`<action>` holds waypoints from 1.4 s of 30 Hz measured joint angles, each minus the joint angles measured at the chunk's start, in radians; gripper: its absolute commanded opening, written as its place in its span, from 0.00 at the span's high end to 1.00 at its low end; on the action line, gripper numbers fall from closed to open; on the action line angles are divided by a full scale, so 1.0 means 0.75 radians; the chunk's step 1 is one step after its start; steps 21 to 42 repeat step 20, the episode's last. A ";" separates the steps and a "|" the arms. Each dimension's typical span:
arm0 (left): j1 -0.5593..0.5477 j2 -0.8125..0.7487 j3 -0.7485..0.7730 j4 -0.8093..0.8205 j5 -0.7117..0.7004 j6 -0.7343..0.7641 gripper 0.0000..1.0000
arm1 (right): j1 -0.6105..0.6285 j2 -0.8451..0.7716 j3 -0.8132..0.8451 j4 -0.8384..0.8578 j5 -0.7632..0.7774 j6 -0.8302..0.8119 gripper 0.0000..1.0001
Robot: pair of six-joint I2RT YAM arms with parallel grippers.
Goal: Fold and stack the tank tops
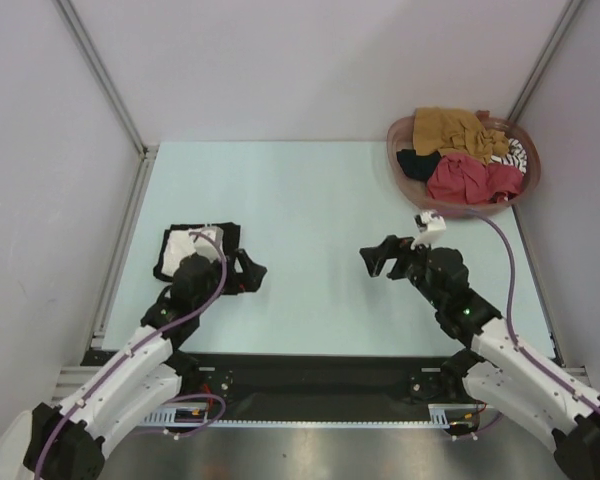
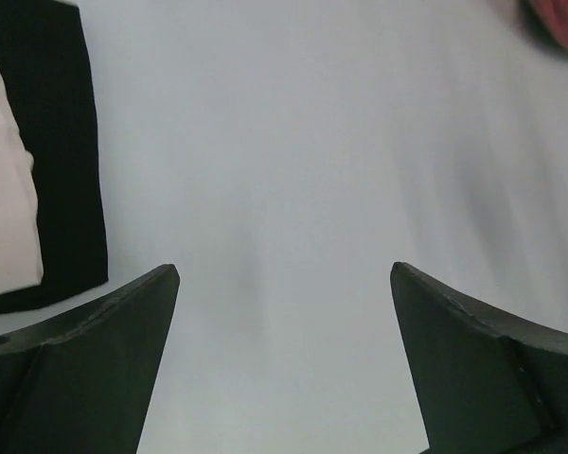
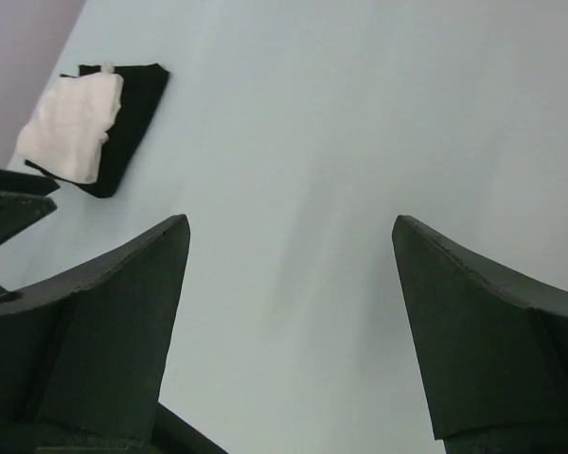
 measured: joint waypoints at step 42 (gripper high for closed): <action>-0.048 -0.398 -0.241 0.089 0.049 0.116 0.00 | 0.000 -0.276 -0.302 -0.082 0.257 -0.027 0.10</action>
